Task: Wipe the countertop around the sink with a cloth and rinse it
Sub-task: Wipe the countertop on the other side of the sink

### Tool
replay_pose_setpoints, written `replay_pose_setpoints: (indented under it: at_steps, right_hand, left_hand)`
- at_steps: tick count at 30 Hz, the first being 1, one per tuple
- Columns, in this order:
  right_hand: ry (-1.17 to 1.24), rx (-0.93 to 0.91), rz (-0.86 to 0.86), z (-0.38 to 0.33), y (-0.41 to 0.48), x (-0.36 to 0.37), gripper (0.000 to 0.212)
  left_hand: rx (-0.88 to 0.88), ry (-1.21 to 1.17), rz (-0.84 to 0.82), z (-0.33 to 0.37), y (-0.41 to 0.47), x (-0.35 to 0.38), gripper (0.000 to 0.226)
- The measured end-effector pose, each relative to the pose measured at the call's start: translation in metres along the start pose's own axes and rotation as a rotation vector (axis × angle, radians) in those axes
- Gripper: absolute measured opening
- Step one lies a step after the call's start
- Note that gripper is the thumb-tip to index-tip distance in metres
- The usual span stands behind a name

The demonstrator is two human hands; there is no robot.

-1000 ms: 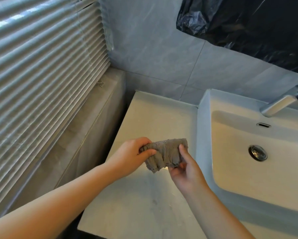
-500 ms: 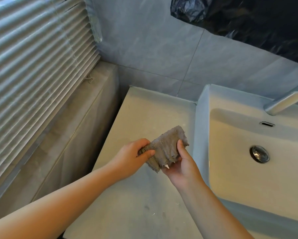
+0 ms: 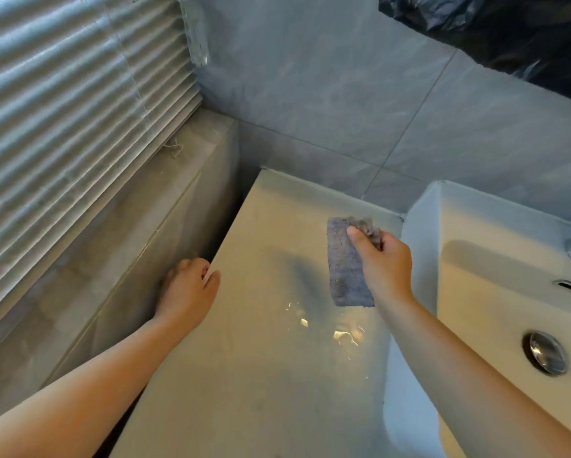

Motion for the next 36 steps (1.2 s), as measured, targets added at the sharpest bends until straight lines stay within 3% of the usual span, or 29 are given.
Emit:
replay_pose_setpoints:
  at_steps: [6, 10, 15, 21, 24, 28, 36]
  right_hand:
    - [-0.327, -0.420, -0.116, -0.024, 0.067, 0.056, 0.036]
    - [-0.421, -0.529, -0.198, -0.018, 0.102, 0.099, 0.022]
    - [-0.437, -0.604, -0.221, -0.015, 0.139, 0.148, 0.023]
    - [-0.742, -0.809, -0.208, -0.017, 0.174, 0.194, 0.025]
    - [-0.875, -0.797, -0.233, -0.007, 0.176, 0.210, 0.030]
    - [-0.684, -0.610, -0.179, 0.008, 0.174, 0.210, 0.031]
    - [-0.564, -0.649, -0.422, 0.020, 0.134, 0.215, 0.025]
  left_hand:
    - [-0.201, -0.031, 0.003, -0.006, 0.047, 0.037, 0.045]
    - [-0.092, -0.079, 0.123, -0.008, 0.043, 0.051, 0.038]
    - [-0.051, -0.117, 0.152, -0.007, 0.044, 0.050, 0.035]
    - [-0.071, -0.102, 0.178, -0.004, 0.042, 0.050, 0.037]
    - [-0.074, -0.109, 0.169, -0.003, 0.042, 0.049, 0.037]
    - [-0.066, -0.090, 0.184, -0.003, 0.042, 0.048, 0.039]
    - [-0.073, -0.041, 0.190, -0.001, 0.043, 0.048, 0.038]
Point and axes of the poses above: each hand's wrist, its own y-axis towards the middle knuckle, its own x-axis out of the palm, z = x × y, the point moved 4 cm from there along y, towards the middle knuckle, and after that the axes turned 5 degrees about -x, right-handed, at the moved point
